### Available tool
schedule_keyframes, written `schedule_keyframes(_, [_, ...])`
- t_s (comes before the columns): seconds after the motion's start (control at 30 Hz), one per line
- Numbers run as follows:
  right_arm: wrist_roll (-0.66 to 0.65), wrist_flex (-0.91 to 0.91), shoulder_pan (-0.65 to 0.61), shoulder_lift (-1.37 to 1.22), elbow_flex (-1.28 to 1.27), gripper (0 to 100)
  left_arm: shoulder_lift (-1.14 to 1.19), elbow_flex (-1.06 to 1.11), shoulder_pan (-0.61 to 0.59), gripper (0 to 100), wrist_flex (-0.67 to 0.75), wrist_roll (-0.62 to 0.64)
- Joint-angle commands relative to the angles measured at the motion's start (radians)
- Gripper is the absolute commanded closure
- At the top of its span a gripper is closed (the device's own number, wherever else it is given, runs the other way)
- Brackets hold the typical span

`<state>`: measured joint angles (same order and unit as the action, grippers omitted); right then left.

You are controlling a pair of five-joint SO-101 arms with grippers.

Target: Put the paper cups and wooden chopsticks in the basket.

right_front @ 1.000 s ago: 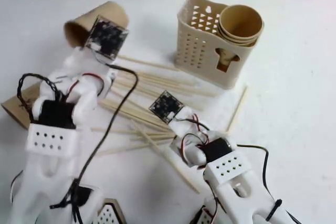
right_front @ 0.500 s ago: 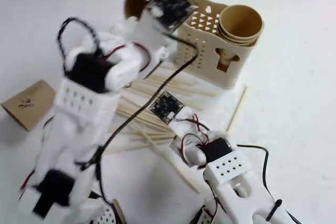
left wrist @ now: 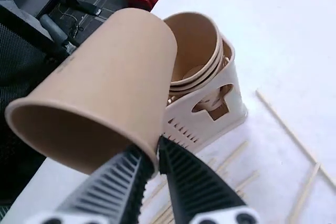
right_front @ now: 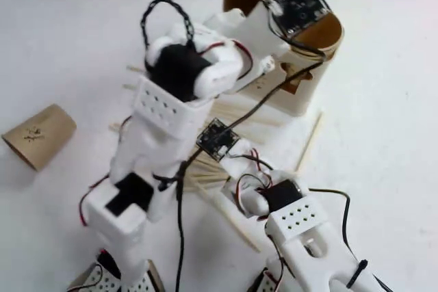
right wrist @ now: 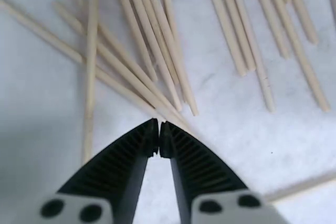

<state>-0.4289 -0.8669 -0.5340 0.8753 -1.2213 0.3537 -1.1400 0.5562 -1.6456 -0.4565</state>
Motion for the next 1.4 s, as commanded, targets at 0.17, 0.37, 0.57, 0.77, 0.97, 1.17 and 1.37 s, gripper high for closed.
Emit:
schedule_keyframes(0.17, [-0.011, 0.016, -0.007, 0.019, 0.006, 97.4, 0.105, -0.13, 0.054, 98, 0.003, -0.012])
schedule_keyframes(0.37, [-0.011, 0.016, -0.007, 0.019, 0.006, 97.4, 0.116, -0.127, 0.056, 98, 0.002, -0.049])
schedule_keyframes(0.57, [-0.011, 0.016, -0.008, 0.019, 0.006, 97.4, 0.117, -0.129, 0.056, 95, 0.005, -0.075])
schedule_keyframes(0.77, [-0.011, 0.016, -0.008, 0.019, 0.006, 97.4, 0.119, -0.121, 0.053, 90, 0.061, -0.074])
schedule_keyframes(0.97, [-0.011, 0.016, -0.008, 0.019, 0.006, 97.4, 0.119, -0.121, 0.053, 90, 0.091, -0.075])
schedule_keyframes(1.17, [-0.011, 0.016, -0.008, 0.019, 0.006, 97.4, 0.12, -0.12, 0.048, 90, 0.187, -0.071])
schedule_keyframes(1.37, [-0.011, 0.016, -0.008, 0.019, 0.006, 97.4, 0.122, -0.118, 0.056, 90, 0.273, -0.069])
